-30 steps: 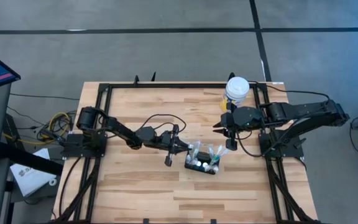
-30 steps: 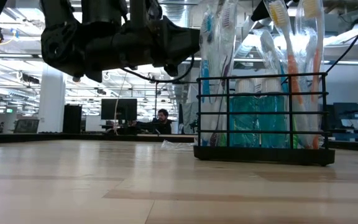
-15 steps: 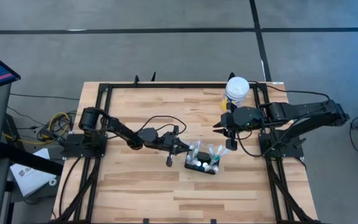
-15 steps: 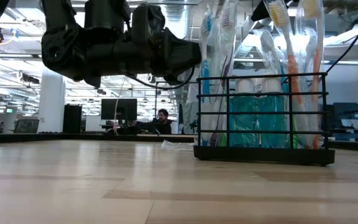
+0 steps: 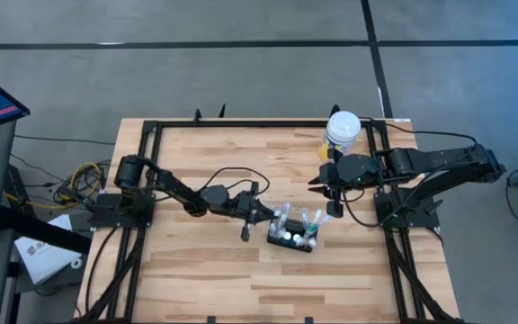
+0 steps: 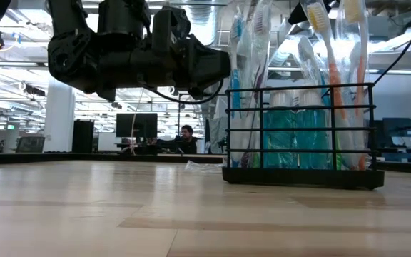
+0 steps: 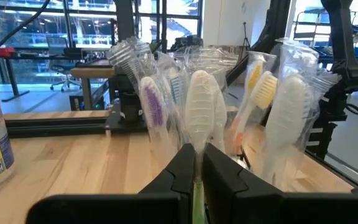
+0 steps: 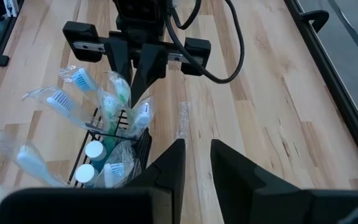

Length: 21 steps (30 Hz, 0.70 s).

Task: Pick & Place toothbrushing station
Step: Put the green toothbrush into the mesh organizer

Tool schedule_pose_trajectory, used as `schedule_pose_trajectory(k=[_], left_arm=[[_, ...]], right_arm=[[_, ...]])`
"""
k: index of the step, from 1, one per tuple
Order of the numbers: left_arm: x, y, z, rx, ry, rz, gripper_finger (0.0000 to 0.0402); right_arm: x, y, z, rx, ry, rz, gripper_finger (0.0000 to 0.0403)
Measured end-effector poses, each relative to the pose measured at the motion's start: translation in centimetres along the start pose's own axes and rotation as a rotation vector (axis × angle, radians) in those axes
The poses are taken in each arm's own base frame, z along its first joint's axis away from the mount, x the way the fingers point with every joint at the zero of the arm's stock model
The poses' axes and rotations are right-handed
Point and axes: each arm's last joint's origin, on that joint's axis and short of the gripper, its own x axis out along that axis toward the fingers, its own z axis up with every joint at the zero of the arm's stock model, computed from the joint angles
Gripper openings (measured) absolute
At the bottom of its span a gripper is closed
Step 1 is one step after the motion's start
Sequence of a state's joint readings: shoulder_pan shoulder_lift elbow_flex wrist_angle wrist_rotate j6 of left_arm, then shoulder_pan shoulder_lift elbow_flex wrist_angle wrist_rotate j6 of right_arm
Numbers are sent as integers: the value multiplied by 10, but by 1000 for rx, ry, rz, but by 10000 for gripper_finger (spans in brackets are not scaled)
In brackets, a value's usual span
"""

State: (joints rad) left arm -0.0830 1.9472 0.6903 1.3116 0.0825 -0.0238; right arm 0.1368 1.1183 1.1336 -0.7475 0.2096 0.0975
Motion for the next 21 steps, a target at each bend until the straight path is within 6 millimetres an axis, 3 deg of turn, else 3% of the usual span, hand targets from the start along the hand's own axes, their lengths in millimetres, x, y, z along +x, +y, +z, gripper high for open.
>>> schedule_pose_trajectory(k=[21], left_arm=[[0,0,-1,-1,11,1,37]], right_arm=[[0,0,0,-3,1,0,68]])
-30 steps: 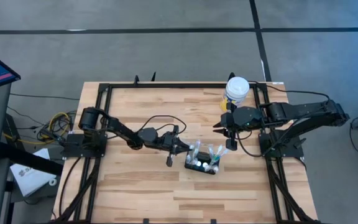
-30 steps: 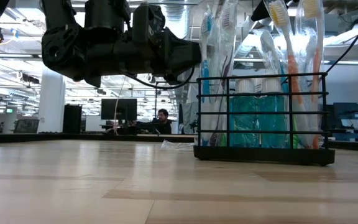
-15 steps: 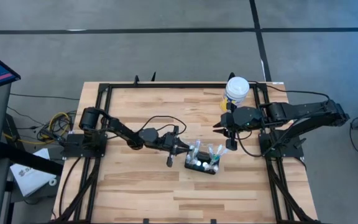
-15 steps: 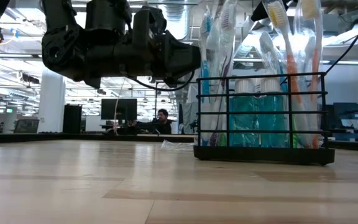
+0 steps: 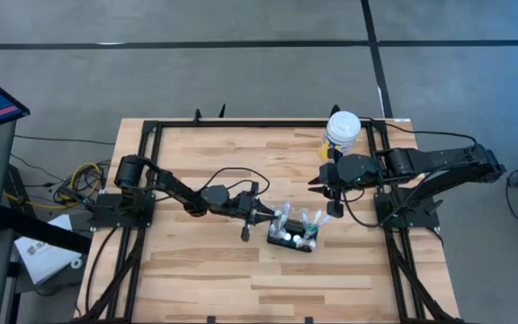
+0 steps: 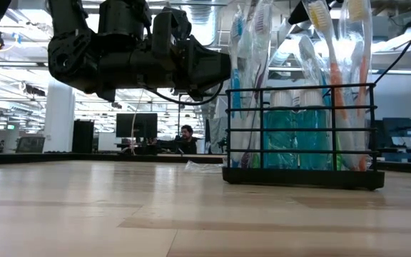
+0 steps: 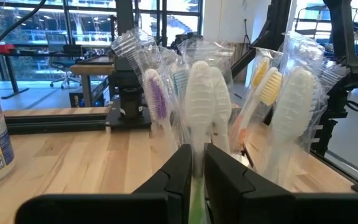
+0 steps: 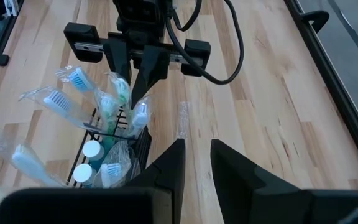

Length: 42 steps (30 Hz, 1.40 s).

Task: Pick & Place toothbrushing station
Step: Put the green toothbrush into the mesh organizer, then return to Home Position

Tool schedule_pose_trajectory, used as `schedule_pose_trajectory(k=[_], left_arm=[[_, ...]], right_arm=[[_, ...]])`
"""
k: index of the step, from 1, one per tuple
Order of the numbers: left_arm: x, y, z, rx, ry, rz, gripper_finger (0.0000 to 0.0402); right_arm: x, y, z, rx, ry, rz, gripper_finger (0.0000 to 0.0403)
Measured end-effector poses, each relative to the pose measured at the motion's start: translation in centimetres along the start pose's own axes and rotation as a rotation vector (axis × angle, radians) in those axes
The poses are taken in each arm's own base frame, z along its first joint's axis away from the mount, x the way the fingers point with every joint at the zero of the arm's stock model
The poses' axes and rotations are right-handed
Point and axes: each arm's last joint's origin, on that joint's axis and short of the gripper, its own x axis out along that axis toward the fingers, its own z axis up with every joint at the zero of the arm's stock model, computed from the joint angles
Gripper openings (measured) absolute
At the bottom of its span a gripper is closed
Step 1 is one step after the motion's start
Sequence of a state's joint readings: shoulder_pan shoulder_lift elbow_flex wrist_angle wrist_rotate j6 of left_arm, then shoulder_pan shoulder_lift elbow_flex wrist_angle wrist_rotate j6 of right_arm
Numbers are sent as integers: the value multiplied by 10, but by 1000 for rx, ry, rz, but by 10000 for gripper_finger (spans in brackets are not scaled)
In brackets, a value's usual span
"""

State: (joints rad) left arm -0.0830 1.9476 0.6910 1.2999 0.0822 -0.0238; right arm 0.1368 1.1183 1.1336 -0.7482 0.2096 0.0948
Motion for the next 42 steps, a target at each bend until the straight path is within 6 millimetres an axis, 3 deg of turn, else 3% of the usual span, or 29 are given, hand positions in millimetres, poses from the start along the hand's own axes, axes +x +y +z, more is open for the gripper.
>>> schedule_pose_trajectory(k=[10,14,20,25,31,35,42], left_arm=[[-1,0,5,-13,-15,-1,38],[-12,-1,11,-9,-23,3,38],[-35,-1,14,-3,-7,12,38],[-25,0,15,2,-24,27,38],[-16,1,2,-1,14,23,38],[-16,1,7,1,-4,12,53],[-34,-1,11,-2,34,13,107]], right_arm=[[-1,-1,-4,-58,39,-3,68],[-3,-1,-5,-66,43,-3,68],[-25,-5,-7,-43,-29,5,68],[-34,-2,-5,-19,-123,-12,68],[-21,1,-24,-58,-76,-11,68],[-26,-2,-35,-47,-99,-10,68],[-36,-9,-68,69,-230,-3,68]])
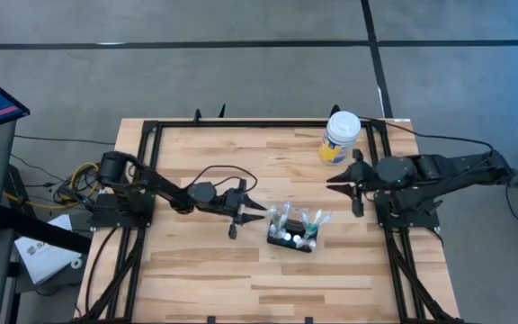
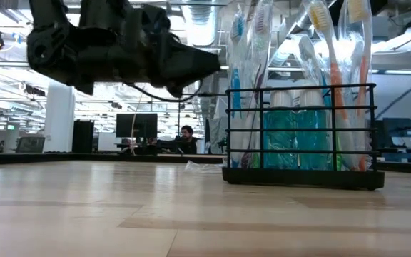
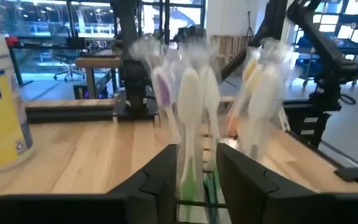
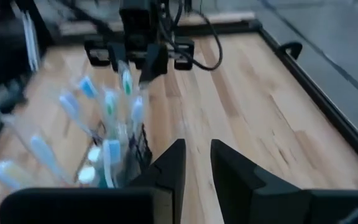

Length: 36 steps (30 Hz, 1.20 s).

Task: Pick & Place toothbrushing station
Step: Return to Home Position

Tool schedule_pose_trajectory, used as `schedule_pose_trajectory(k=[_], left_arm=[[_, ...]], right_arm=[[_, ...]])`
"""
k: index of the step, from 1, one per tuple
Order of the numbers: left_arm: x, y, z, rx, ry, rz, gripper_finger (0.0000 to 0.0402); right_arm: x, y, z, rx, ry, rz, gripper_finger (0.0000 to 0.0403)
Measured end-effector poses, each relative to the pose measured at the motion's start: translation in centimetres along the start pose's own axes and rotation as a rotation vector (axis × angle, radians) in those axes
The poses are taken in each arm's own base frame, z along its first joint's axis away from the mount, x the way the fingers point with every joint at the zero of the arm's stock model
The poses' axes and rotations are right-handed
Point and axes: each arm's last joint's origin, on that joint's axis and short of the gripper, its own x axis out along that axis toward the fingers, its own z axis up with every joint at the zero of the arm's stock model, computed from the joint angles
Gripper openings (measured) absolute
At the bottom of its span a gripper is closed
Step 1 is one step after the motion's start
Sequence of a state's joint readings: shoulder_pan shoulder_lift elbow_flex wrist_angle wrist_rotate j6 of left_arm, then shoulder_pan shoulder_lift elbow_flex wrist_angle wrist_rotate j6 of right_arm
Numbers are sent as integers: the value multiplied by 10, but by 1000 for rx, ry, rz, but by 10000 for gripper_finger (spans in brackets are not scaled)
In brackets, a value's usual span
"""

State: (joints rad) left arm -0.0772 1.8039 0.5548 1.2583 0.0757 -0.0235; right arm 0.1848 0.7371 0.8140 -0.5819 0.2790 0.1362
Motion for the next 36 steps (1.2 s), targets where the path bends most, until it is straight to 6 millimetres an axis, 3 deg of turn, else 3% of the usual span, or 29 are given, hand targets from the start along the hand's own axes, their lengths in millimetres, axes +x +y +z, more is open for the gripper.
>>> schedule_pose_trajectory(k=[5,10,23,25,36], left_arm=[[-21,-2,14,9,-35,1,121],[-49,-4,31,52,-93,7,118],[-142,-1,23,51,-149,139,113],[-153,-1,21,52,-167,145,113],[-162,-3,32,-5,-220,135,113]], right_arm=[[-2,-2,-32,43,-146,43,68],[2,-1,-66,17,-175,84,68],[27,1,-151,10,-317,169,68],[27,1,-154,9,-358,176,68],[22,-2,-150,-82,-443,125,68]])
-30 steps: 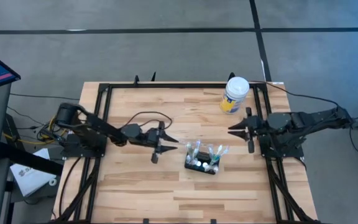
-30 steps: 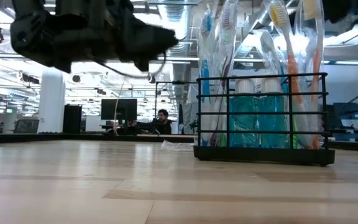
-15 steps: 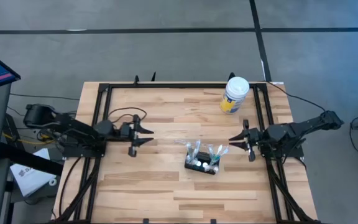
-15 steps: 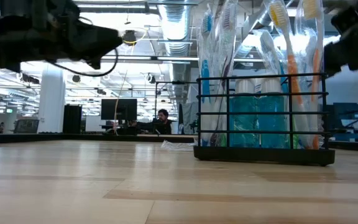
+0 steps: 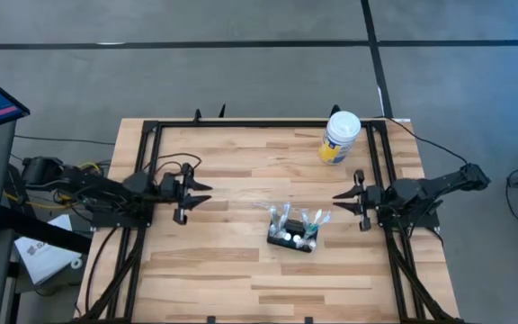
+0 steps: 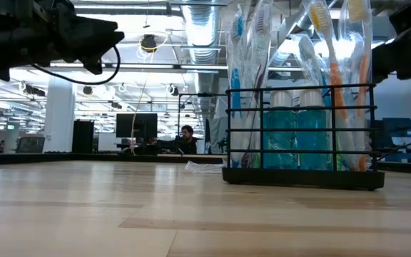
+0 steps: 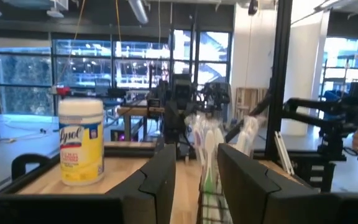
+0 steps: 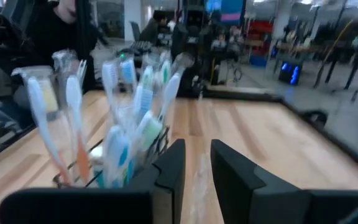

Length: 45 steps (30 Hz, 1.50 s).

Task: Pick & Place toothbrushing station
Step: Return to Home Position

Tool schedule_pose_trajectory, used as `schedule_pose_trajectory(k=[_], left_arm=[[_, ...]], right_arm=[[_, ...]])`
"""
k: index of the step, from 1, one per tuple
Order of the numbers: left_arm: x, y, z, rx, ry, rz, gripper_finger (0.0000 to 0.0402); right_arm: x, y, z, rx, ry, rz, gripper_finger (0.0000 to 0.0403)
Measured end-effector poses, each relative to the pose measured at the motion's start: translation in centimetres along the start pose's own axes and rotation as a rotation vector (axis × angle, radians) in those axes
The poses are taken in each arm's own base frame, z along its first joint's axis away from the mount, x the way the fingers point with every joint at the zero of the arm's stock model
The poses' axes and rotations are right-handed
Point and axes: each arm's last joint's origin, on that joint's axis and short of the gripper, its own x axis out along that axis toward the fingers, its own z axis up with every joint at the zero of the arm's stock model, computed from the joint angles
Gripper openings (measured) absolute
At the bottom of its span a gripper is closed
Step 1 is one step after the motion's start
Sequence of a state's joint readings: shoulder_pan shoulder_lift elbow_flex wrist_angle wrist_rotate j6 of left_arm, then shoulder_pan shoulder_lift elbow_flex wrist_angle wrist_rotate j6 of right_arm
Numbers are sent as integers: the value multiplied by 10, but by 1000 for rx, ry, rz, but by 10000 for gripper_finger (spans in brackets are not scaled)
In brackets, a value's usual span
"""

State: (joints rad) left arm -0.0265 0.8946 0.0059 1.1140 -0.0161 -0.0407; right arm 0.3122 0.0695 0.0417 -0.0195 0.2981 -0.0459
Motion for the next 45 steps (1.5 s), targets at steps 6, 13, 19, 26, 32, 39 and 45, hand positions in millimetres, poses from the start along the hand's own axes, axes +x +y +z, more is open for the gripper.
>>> schedule_pose_trajectory(k=[6,13,19,26,32,39,45], left_arm=[[-1,0,4,-3,-26,-3,113],[-1,0,2,-2,-15,-2,113],[-1,0,2,11,-14,-2,113],[-1,0,2,8,-14,-2,113],[-1,0,2,0,-13,-2,113],[-2,0,3,-19,-8,-5,113],[-10,-1,10,-34,-10,-45,113]], right_arm=[[0,-1,1,6,4,-20,68],[0,0,-2,70,32,-17,68],[0,-1,-2,46,33,-18,68],[0,-1,-2,43,35,-19,68],[0,-1,-2,42,36,-20,68],[0,-1,-2,43,36,-20,68],[0,-1,-3,43,37,-19,68]])
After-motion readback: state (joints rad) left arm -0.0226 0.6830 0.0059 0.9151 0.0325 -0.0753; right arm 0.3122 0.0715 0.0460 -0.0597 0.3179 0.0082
